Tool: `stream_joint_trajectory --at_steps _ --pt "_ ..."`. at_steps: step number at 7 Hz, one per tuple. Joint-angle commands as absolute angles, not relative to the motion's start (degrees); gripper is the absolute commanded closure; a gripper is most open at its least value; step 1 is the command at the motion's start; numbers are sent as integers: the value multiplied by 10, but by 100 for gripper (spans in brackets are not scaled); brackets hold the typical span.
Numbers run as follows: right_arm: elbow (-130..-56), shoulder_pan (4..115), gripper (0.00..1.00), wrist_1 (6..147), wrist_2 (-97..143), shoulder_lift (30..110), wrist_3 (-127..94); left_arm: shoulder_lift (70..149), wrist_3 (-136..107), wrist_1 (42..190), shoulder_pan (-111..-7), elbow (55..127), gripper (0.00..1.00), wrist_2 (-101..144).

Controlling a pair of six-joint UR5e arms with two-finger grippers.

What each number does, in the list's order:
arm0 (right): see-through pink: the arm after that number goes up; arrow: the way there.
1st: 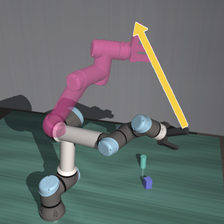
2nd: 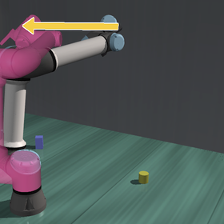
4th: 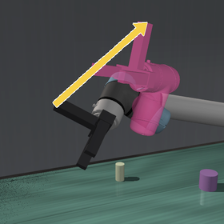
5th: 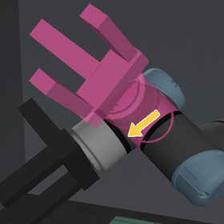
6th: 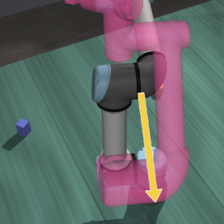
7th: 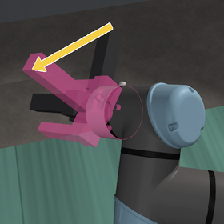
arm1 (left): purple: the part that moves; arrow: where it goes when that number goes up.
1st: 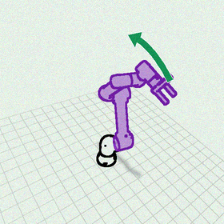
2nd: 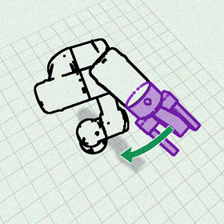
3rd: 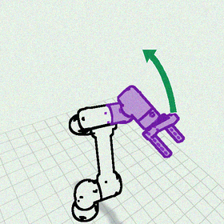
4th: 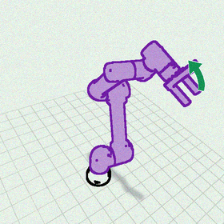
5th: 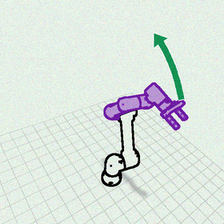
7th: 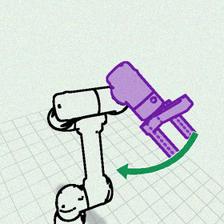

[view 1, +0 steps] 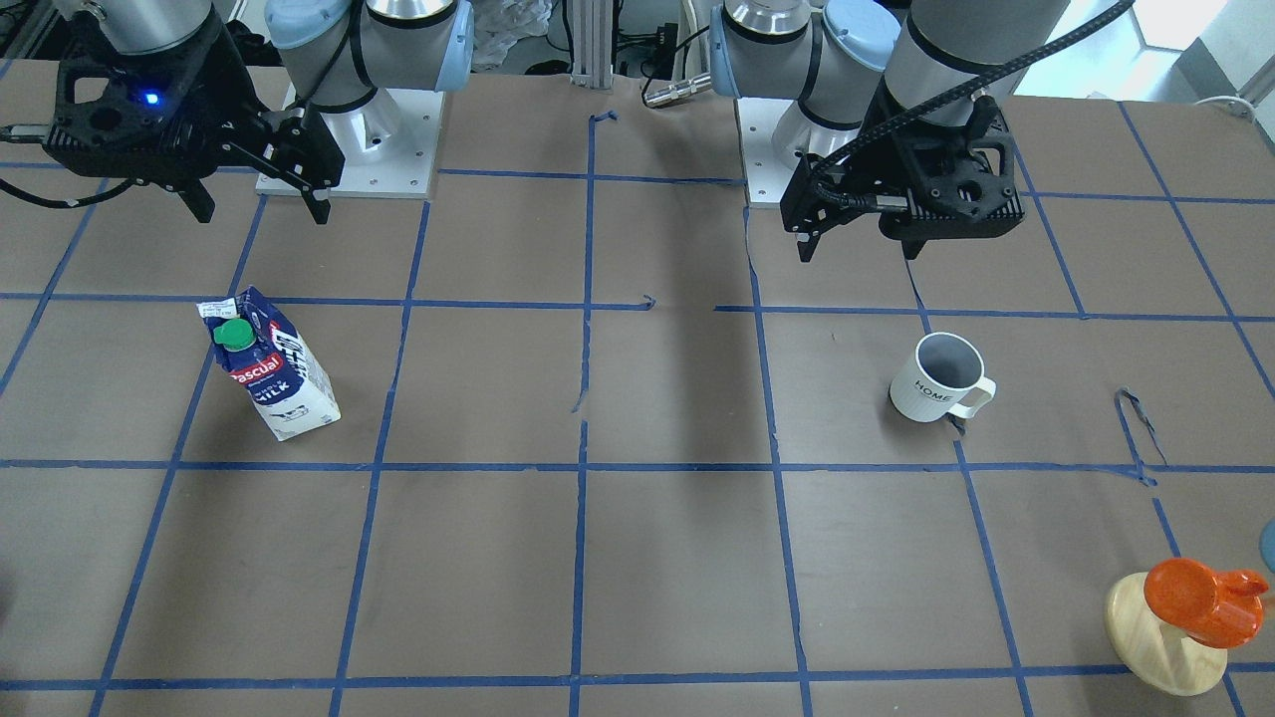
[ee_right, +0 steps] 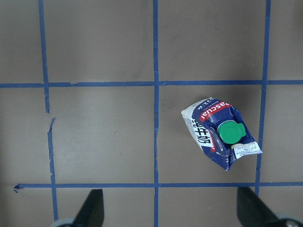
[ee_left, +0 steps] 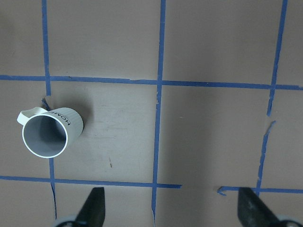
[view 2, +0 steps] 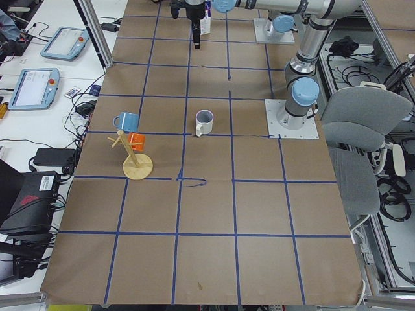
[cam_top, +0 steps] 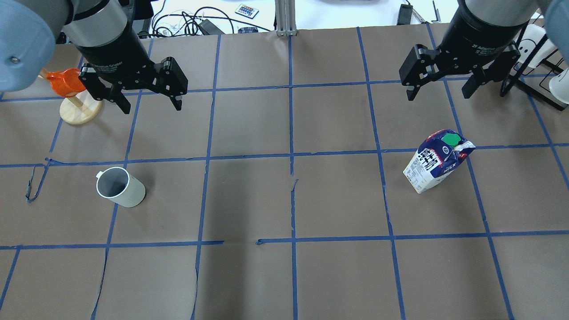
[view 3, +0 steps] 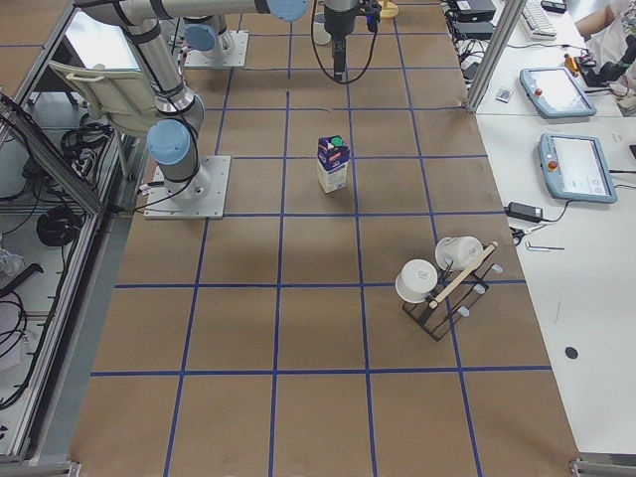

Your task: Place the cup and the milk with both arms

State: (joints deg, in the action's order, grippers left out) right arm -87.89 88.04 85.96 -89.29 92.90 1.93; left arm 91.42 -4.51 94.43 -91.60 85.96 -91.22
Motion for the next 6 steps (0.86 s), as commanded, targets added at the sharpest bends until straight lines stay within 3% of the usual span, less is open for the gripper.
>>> stream_joint_trajectory --at_steps 1,6 --pt "-882 882 0 861 -893 928 19 913 -45 942 -915 859 0 -911" --pt "-882 879 0 863 -893 946 19 911 -46 941 -914 859 0 -913"
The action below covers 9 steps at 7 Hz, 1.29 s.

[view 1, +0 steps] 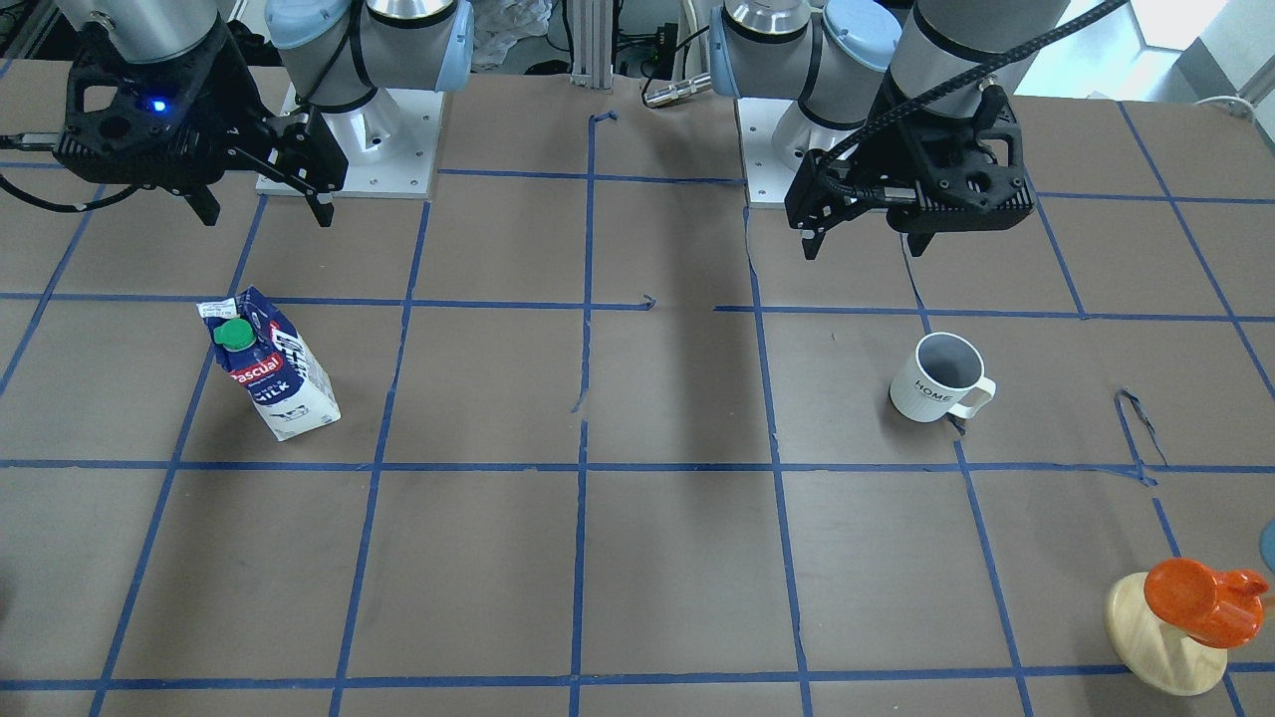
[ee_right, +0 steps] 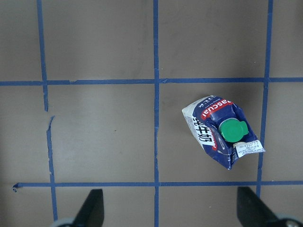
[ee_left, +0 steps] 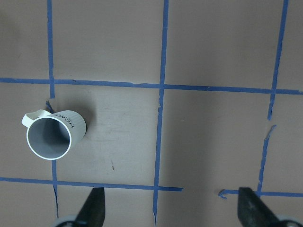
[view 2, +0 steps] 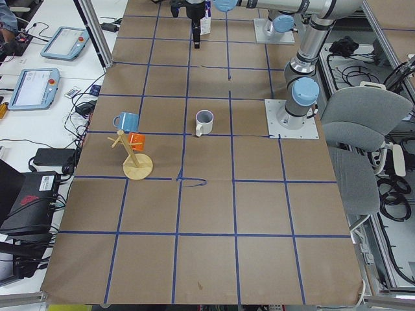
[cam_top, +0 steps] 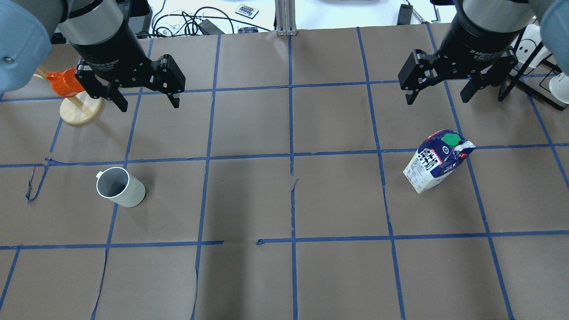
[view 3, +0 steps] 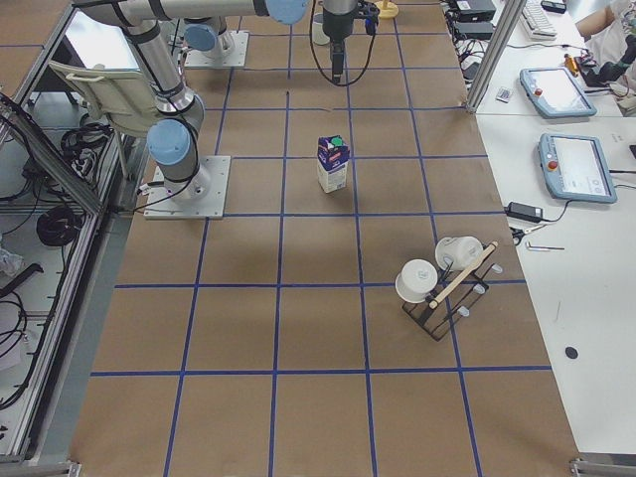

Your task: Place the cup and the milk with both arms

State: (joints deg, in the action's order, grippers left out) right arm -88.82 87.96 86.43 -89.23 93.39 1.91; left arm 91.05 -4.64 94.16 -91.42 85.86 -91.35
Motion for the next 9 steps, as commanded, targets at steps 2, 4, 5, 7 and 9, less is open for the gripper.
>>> stream_joint_trajectory --at_steps 2,4,5,7,9 --pt "-885 880 0 871 -890 929 18 912 -47 941 -914 860 0 -912" --pt "-889 881 0 870 -883 924 18 918 -40 946 -903 863 0 -917" --pt "-889 881 0 874 -890 923 18 918 -42 941 -890 887 0 -919" --pt "-889 878 0 875 -891 923 25 926 -47 915 -823 945 0 -933" --pt "-889 876 0 864 -891 906 20 944 -43 856 -772 1033 0 -933"
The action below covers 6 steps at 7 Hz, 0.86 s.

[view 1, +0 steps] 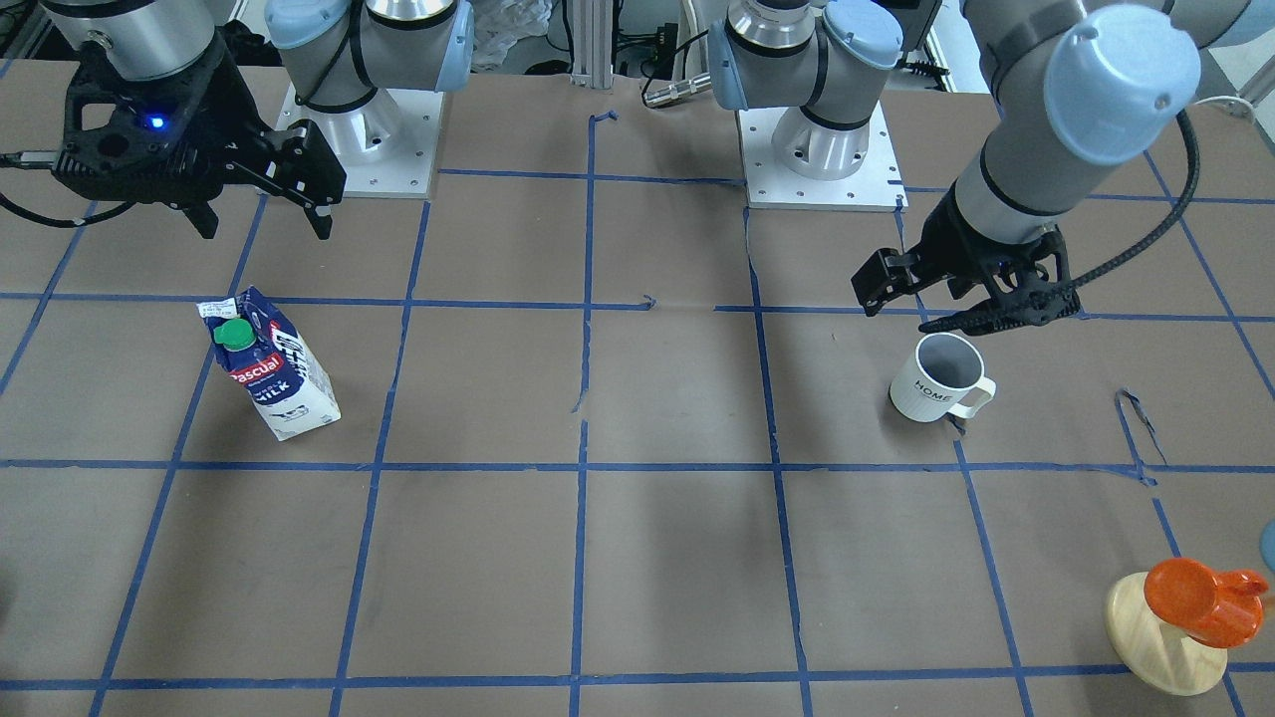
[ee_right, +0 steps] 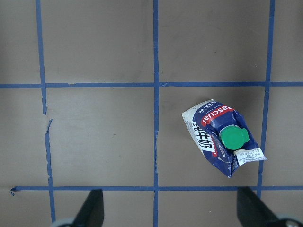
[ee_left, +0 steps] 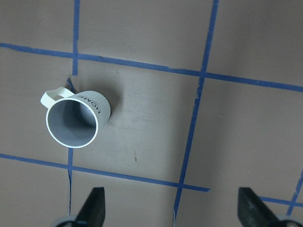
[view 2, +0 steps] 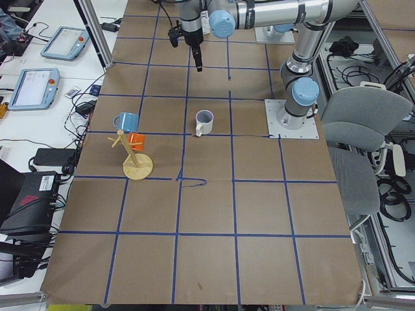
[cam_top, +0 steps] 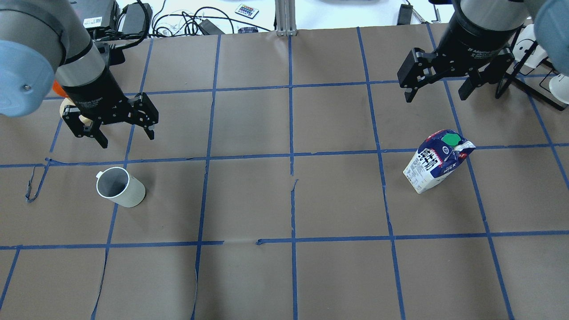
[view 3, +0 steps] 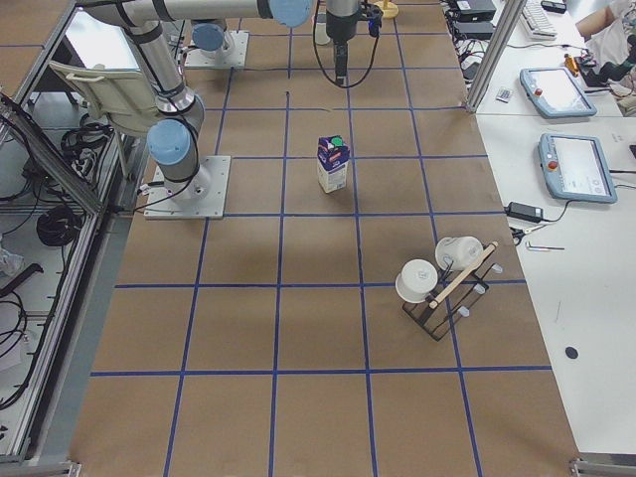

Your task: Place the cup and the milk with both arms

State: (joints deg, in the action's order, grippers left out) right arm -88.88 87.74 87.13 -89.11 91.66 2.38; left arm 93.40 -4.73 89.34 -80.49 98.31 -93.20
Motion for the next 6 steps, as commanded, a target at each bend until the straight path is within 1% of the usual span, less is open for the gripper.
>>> stream_joint_trajectory --at_steps 1,2,3,4,6 --pt "-889 876 0 867 -890 904 23 957 -35 813 -756 1071 0 -931" --pt "-901 876 0 863 -891 890 23 968 15 791 -755 1097 2 -943" --pt "-906 875 0 862 -891 889 25 974 60 779 -753 1107 2 -982" --pt "-906 872 0 867 -893 888 31 981 66 768 -753 1107 7 -983" --pt "-922 833 0 875 -927 882 159 999 67 749 -753 1107 14 -985"
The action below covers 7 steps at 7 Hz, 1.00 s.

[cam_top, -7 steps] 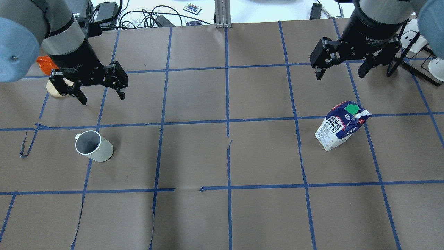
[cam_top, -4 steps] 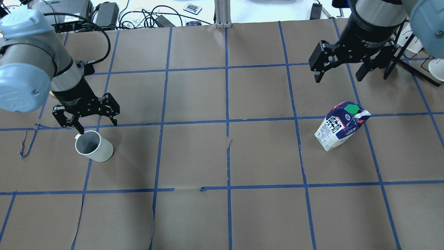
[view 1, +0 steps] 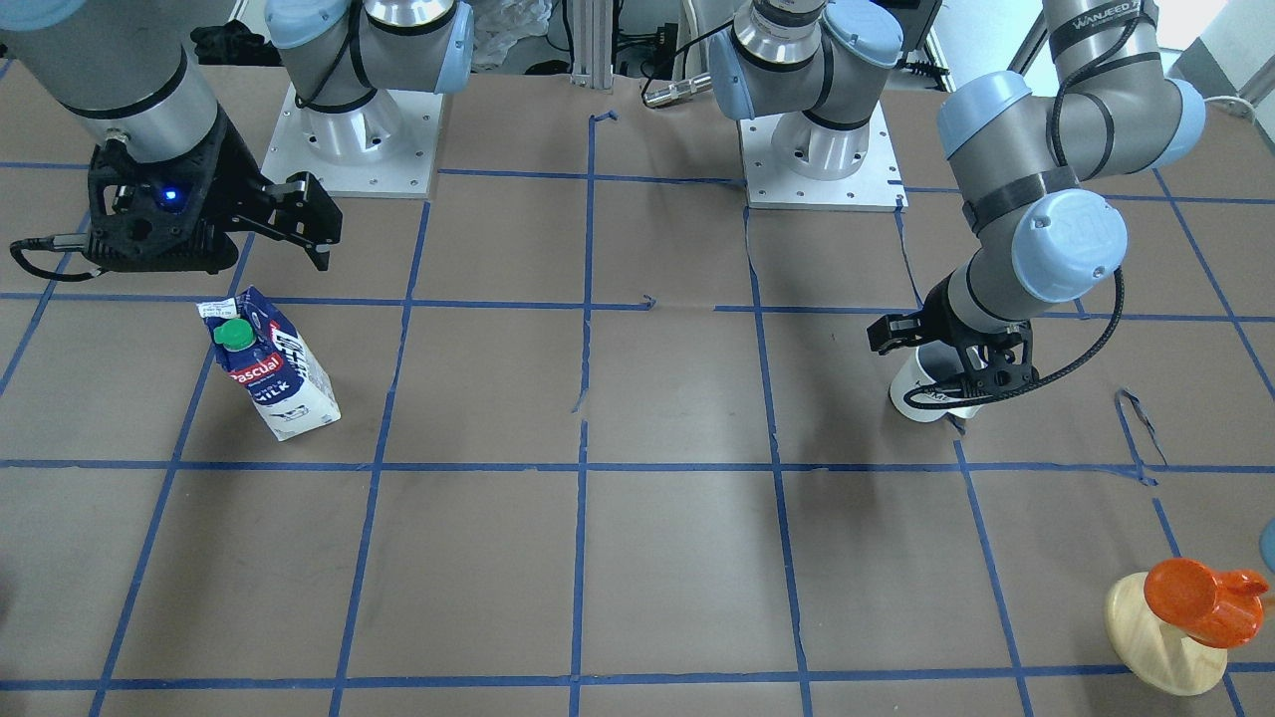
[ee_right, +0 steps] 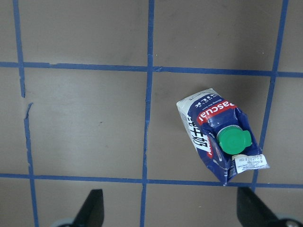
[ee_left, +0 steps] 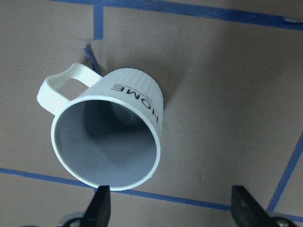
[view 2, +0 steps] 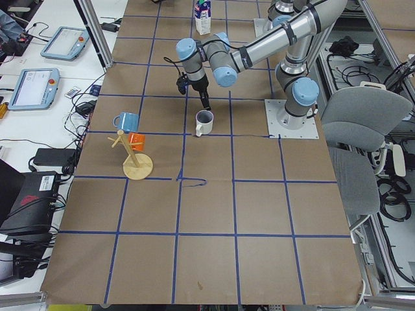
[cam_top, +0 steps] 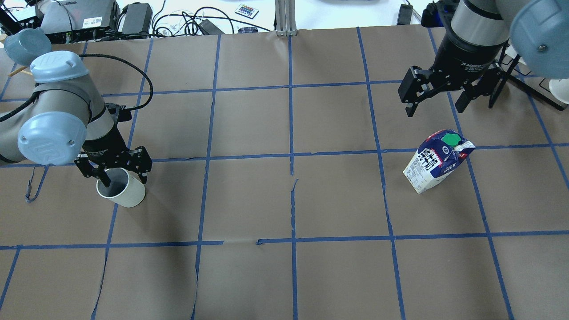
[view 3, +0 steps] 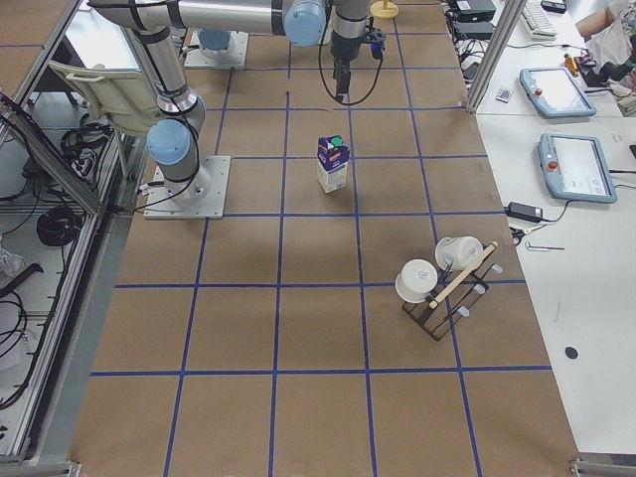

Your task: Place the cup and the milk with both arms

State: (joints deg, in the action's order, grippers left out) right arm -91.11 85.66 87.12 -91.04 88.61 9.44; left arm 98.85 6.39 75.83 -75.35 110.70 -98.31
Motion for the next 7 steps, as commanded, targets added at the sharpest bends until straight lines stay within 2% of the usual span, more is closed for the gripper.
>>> stream_joint_trajectory --at_steps 1,2,3,4,5,7 --pt "-932 822 0 896 -929 882 195 1006 77 730 -753 1107 25 -986" --pt "-956 817 0 926 -929 879 213 1012 102 723 -753 1107 41 -986" --pt "-995 810 0 984 -938 879 239 1017 105 720 -753 1108 64 -986" --pt "-1033 801 0 1029 -938 880 243 1020 105 720 -753 1108 92 -987" --pt "-1050 798 0 1044 -937 880 246 1020 105 717 -753 1107 100 -997" --pt "-1066 791 0 1042 -937 879 275 1018 95 692 -751 1100 100 -997"
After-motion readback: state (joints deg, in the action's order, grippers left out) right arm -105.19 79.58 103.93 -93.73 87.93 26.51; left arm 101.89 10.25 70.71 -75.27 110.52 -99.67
